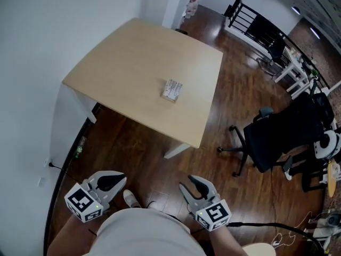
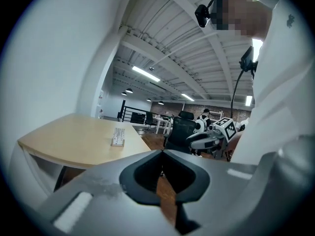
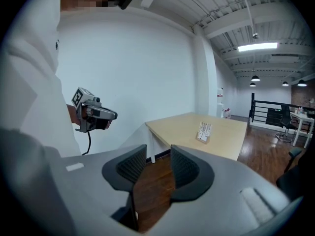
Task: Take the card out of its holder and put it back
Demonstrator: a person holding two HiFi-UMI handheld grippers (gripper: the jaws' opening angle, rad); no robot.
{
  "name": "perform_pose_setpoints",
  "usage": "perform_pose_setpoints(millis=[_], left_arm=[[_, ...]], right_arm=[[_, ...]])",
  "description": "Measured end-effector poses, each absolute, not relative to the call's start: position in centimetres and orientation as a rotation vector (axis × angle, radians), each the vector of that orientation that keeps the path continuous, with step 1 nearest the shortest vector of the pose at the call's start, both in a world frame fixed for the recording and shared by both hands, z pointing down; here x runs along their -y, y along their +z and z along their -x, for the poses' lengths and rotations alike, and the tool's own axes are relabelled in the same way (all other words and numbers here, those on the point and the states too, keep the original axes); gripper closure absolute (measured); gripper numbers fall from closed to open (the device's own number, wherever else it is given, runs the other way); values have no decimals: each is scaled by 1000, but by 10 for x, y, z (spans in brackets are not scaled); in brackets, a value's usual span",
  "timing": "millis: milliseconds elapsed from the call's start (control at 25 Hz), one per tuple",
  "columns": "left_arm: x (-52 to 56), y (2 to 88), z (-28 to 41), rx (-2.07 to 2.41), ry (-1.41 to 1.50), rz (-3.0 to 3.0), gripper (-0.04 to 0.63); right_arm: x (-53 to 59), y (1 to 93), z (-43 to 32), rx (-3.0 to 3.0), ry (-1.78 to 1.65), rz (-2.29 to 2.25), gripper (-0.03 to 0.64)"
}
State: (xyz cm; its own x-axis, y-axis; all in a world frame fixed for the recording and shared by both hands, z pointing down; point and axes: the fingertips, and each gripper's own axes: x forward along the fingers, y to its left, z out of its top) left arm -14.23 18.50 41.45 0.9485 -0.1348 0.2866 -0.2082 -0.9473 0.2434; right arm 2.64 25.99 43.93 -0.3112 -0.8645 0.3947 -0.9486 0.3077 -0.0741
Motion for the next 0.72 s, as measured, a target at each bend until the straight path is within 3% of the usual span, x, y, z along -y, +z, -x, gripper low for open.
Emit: perform_pose_setpoints(millis=[400, 720], left_arm=[[-243, 409, 93, 171, 514, -2831, 591], [-266, 413, 93, 242, 577, -2815, 591]], right_arm=[[-314, 454, -64, 2313, 452, -1691, 466], [-331, 477, -78, 2324, 484, -1674, 477]])
